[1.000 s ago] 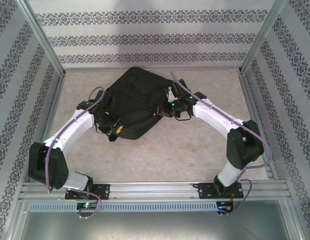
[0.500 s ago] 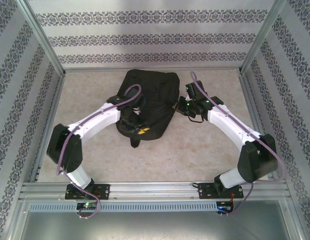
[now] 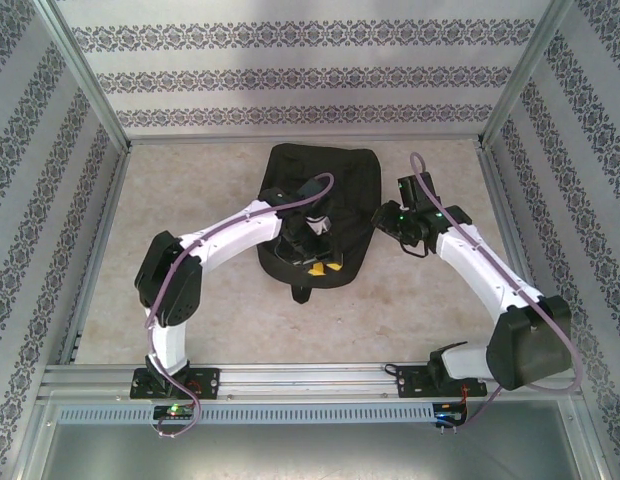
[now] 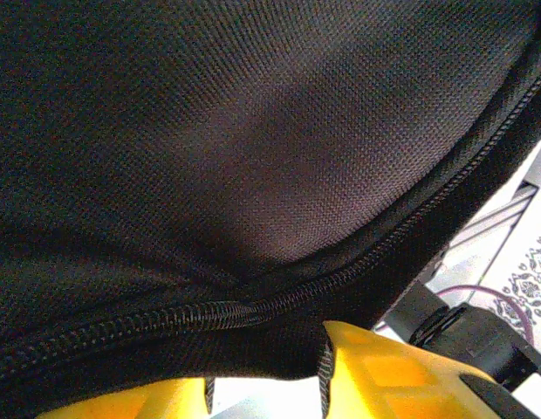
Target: Pack the student bag
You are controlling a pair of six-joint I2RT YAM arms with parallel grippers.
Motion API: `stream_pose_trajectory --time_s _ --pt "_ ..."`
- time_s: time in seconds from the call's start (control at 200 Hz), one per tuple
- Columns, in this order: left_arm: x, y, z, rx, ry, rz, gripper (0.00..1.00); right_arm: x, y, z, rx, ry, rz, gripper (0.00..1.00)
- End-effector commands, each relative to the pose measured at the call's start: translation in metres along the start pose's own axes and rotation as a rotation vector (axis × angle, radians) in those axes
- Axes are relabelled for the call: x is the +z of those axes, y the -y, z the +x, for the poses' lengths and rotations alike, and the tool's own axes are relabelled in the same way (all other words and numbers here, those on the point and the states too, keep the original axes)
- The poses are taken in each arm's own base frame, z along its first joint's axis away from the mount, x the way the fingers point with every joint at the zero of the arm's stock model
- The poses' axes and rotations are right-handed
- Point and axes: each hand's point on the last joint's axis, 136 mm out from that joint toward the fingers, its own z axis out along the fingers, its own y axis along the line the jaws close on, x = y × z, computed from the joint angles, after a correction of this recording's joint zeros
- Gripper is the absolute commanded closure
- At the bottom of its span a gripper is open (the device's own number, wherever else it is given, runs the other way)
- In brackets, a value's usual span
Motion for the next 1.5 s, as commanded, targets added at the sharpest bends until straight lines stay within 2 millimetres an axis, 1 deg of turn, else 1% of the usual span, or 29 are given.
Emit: stream_pose_trajectory --time_s 0.0,0.085,0.18,0.235,0.305,0.335,0.38,0.385,0.39,0.395,0.41,0.49,0.55,0.61,0.715,0.759,0.849,0.879,0.939,1.004,1.089,1.134,1.169,1.199,1.234,1.284,1.329,1.384,1.494 --pt "0.011 0.022 0.011 0.072 -0.079 0.073 0.64 -0.032 0.009 -0.012 -0.046 0.077 0.087 0.50" --pt "0.019 0.035 0.011 0.110 -0.106 0.081 0.64 -0.053 0.015 -0.017 -0.081 0.130 0.130 0.43" --pt "0.015 0.047 0.010 0.170 -0.097 0.050 0.62 -0.074 0.023 -0.021 -0.106 0.181 0.155 0.36" --pt "0.006 0.049 0.006 0.200 -0.056 0.037 0.55 -0.083 0.026 -0.022 -0.113 0.201 0.160 0.32" --pt "-0.006 0.050 0.006 0.235 -0.009 0.052 0.46 -0.094 0.019 -0.021 -0.135 0.216 0.110 0.31" --pt "-0.011 0.050 0.007 0.251 0.014 0.056 0.36 -0.099 0.015 -0.020 -0.152 0.221 0.092 0.24" --pt "-0.021 0.051 0.009 0.287 0.054 0.063 0.21 -0.107 0.012 -0.019 -0.174 0.224 0.078 0.03" --pt "-0.021 0.051 0.009 0.291 0.058 0.063 0.19 -0.108 0.011 -0.020 -0.177 0.225 0.073 0.03" --pt "-0.023 0.052 0.009 0.296 0.063 0.067 0.09 -0.109 0.010 -0.019 -0.180 0.225 0.070 0.02" --pt "-0.024 0.052 0.010 0.301 0.067 0.070 0.04 -0.110 0.009 -0.019 -0.184 0.226 0.067 0.02" --pt "-0.028 0.053 0.010 0.315 0.079 0.076 0.00 -0.113 0.007 -0.019 -0.195 0.226 0.056 0.02" --pt "-0.050 0.054 0.007 0.361 0.164 0.101 0.01 -0.129 -0.004 -0.017 -0.285 0.253 0.000 0.02" --pt "-0.071 0.060 0.003 0.402 0.221 0.176 0.01 -0.141 -0.012 -0.017 -0.353 0.288 -0.049 0.02" --pt "-0.091 0.050 -0.009 0.387 0.295 0.203 0.01 -0.150 -0.016 -0.017 -0.397 0.317 -0.079 0.02" --pt "-0.143 0.028 -0.029 0.377 0.490 0.227 0.01 -0.161 -0.017 -0.019 -0.439 0.367 -0.098 0.02" --pt "-0.167 0.009 -0.040 0.364 0.602 0.164 0.01 -0.163 -0.016 -0.021 -0.448 0.395 -0.102 0.02" --pt "-0.212 -0.058 -0.064 0.281 0.872 -0.184 0.01 -0.158 -0.022 -0.024 -0.548 0.475 -0.136 0.02" --pt "-0.223 -0.074 -0.070 0.330 0.942 -0.289 0.01 -0.153 -0.017 -0.028 -0.536 0.504 -0.110 0.02" --pt "-0.233 -0.117 -0.079 0.358 1.005 -0.484 0.01 -0.139 0.002 -0.040 -0.442 0.546 -0.028 0.02" --pt "-0.234 -0.173 -0.091 0.258 1.050 -0.640 0.01 -0.120 -0.005 -0.040 -0.524 0.546 -0.076 0.02" --pt "-0.215 -0.236 -0.101 0.122 1.021 -0.660 0.01 -0.093 -0.008 -0.042 -0.653 0.573 -0.068 0.02" --pt "-0.208 -0.260 -0.103 0.072 1.014 -0.636 0.01 -0.079 -0.004 -0.042 -0.714 0.583 -0.040 0.02" --pt "-0.206 -0.277 -0.102 0.032 1.015 -0.634 0.01 -0.072 0.003 -0.045 -0.685 0.598 -0.011 0.02" --pt "-0.207 -0.288 -0.102 0.000 1.028 -0.636 0.01 -0.070 0.007 -0.050 -0.626 0.625 -0.009 0.02" --pt "-0.207 -0.295 -0.101 -0.001 1.033 -0.626 0.01 -0.068 0.004 -0.052 -0.610 0.644 -0.042 0.02" --pt "-0.208 -0.299 -0.103 0.021 1.057 -0.598 0.01 -0.062 -0.010 -0.045 -0.742 0.649 -0.114 0.02" --pt "-0.212 -0.309 -0.101 -0.013 1.099 -0.583 0.01 -0.054 -0.013 -0.040 -0.850 0.638 -0.116 0.02" --pt "-0.212 -0.313 -0.101 0.005 1.133 -0.526 0.01 -0.039 0.008 -0.049 -0.845 0.631 -0.020 0.02" --pt "-0.202 -0.329 -0.102 0.051 1.127 -0.542 0.01 -0.016 0.066 -0.065 -0.644 0.650 0.089 0.02"
